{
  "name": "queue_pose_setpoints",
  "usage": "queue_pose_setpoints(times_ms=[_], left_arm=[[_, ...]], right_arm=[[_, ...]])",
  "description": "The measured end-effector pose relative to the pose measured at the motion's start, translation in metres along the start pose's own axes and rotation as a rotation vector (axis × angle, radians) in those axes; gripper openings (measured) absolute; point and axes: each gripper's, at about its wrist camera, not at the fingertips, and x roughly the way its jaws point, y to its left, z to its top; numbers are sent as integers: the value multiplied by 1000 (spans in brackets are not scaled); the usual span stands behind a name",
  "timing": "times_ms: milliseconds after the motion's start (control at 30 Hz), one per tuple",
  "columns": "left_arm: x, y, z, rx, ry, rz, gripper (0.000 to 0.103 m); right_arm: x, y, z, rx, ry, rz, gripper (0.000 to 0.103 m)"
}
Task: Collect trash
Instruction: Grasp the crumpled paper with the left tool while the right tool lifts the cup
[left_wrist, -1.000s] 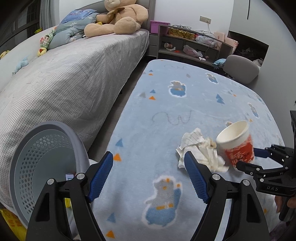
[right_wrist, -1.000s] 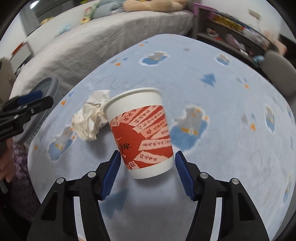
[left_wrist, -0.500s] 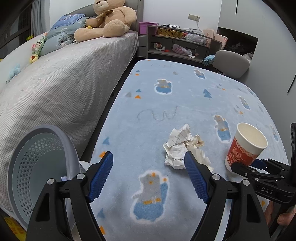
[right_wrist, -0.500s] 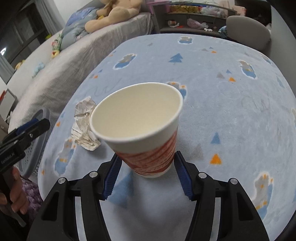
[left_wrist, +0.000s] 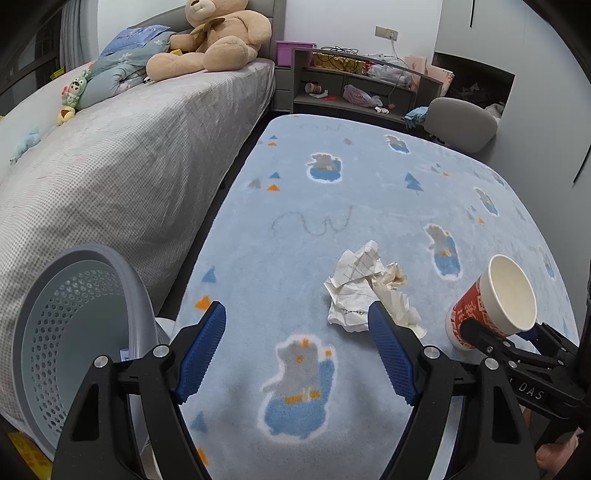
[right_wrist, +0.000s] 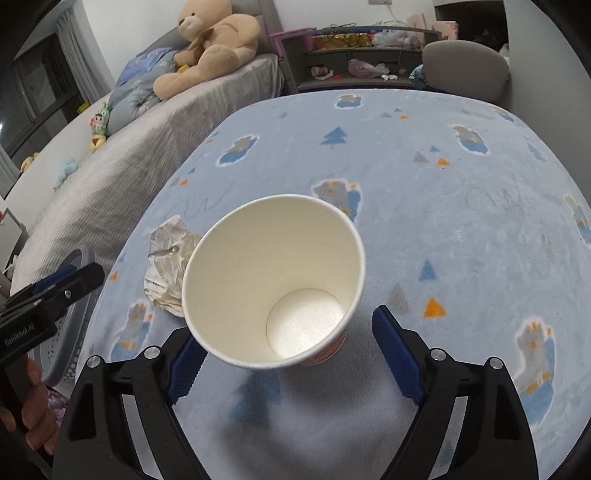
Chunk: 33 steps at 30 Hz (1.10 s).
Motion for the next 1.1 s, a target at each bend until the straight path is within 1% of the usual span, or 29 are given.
queue_pose_setpoints(times_ms=[33,100,133,167,267,467,600,700,900,1100], left_arm=[[0,-1,0,4,2,-5,76],[1,-4,-1,10,6,-14,76],[2,-6,-1,14,10,-21,76],[3,-8,-2,17,15,-26,76],[8,-14,-2,21,31,-46,76],[21,-26,9,17,82,-107,76],[30,-40,19,49,87,-93,76],[45,-47,22,59,128,-92,76],[66,-55,20,72,176,-75,76],[86,-59,16,70,215,-64,76]], right_arm=[[0,0,0,4,-5,4,82],[1,2,1,2,-6,12,74],[2,2,2,-3,-2,12,66],[2,2,2,-7,-1,13,65],[0,-1,3,9,0,41,64],[-12,-4,10,18,-34,51,64],[-22,-13,16,45,-59,53,64],[-27,-20,20,63,-74,55,64],[-32,-25,23,78,-86,72,64],[-29,-26,22,74,-79,67,64]])
